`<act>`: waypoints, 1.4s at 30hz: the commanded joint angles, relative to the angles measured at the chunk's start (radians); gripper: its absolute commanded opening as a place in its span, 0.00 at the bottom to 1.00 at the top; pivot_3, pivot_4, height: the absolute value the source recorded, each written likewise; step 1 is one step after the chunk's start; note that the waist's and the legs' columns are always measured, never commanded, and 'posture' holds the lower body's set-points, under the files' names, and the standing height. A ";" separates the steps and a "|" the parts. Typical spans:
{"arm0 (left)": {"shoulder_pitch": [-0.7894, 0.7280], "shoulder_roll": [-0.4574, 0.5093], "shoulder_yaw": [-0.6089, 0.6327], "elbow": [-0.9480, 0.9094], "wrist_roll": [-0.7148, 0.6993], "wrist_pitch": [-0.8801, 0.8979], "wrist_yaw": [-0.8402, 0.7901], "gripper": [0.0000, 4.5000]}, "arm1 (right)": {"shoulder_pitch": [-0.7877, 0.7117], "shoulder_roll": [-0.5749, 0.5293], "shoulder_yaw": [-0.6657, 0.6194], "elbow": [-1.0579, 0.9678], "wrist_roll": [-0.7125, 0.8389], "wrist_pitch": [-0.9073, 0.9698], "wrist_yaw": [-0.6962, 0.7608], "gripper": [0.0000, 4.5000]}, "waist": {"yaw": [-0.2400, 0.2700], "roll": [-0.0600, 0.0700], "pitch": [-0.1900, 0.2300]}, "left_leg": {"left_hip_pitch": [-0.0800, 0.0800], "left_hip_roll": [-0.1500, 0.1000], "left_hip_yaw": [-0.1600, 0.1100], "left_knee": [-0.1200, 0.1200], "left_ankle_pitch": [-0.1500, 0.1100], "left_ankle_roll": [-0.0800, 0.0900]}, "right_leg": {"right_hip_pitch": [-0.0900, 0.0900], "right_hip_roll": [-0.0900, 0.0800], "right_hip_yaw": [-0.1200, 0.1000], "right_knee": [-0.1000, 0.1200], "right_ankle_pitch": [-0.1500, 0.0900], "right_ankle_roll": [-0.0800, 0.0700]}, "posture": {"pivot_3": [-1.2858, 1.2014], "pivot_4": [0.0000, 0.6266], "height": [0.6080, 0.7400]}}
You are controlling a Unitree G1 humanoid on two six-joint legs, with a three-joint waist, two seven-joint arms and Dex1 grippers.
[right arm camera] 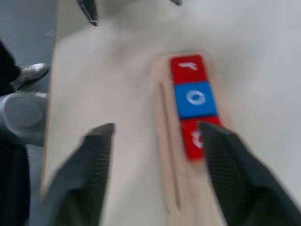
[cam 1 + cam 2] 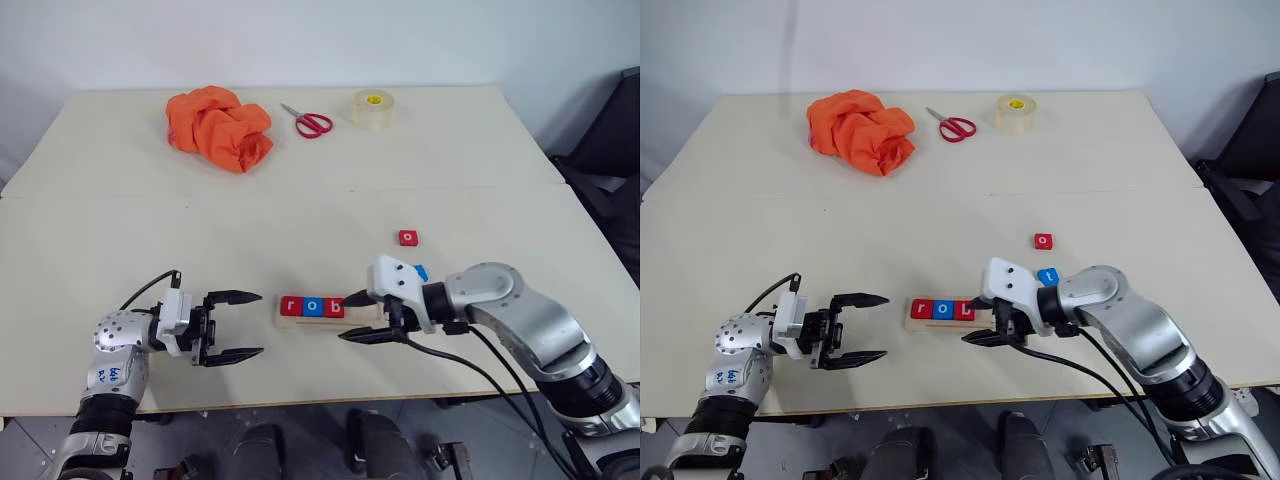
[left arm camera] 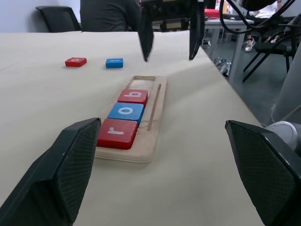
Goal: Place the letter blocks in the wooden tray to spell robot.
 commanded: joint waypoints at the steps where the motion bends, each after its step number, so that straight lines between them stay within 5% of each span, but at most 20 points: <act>1: -0.009 -0.001 0.009 0.009 0.000 -0.012 -0.026 1.00 | 0.046 -0.055 -0.100 0.014 -0.007 -0.034 -0.024 0.96 | 0.001 0.000 0.000 | 0.000 0.000 0.000 0.000 0.000 0.000 | 0.000 0.000 0.000 0.000 0.000 0.000 | 0.52 0.24 1.00; 10: -0.024 -0.008 0.002 0.032 0.002 -0.009 -0.032 1.00 | 0.224 -0.075 -0.417 0.123 -0.020 -0.063 -0.210 0.98 | 0.005 0.000 0.000 | 0.000 0.000 0.000 0.000 0.000 0.000 | 0.000 0.000 0.000 0.000 0.000 0.000 | 0.52 0.24 1.00; 18: -0.040 -0.010 0.004 0.045 0.002 -0.002 -0.036 1.00 | 0.344 -0.060 -0.560 0.089 0.022 -0.057 -0.272 0.98 | 0.014 0.000 0.000 | 0.001 0.000 0.000 0.000 0.000 0.000 | 0.000 0.000 0.001 0.000 0.000 0.001 | 0.52 0.24 1.00; 32: -0.084 0.003 0.004 0.079 0.005 0.004 -0.050 1.00 | 0.349 -0.036 -0.555 0.070 0.060 -0.049 -0.337 0.98 | 0.023 0.000 0.000 | 0.001 0.000 0.000 0.000 0.001 0.000 | 0.001 0.001 0.001 0.000 0.001 0.001 | 0.52 0.24 1.00; 42: -0.066 0.013 0.001 0.035 -0.002 0.020 -0.047 1.00 | 0.129 0.211 -0.413 0.250 -0.021 -0.071 -0.570 0.98 | 0.021 0.000 0.000 | 0.001 0.000 0.001 0.001 0.001 0.001 | 0.001 0.001 0.002 0.001 0.001 0.001 | 0.52 0.24 1.00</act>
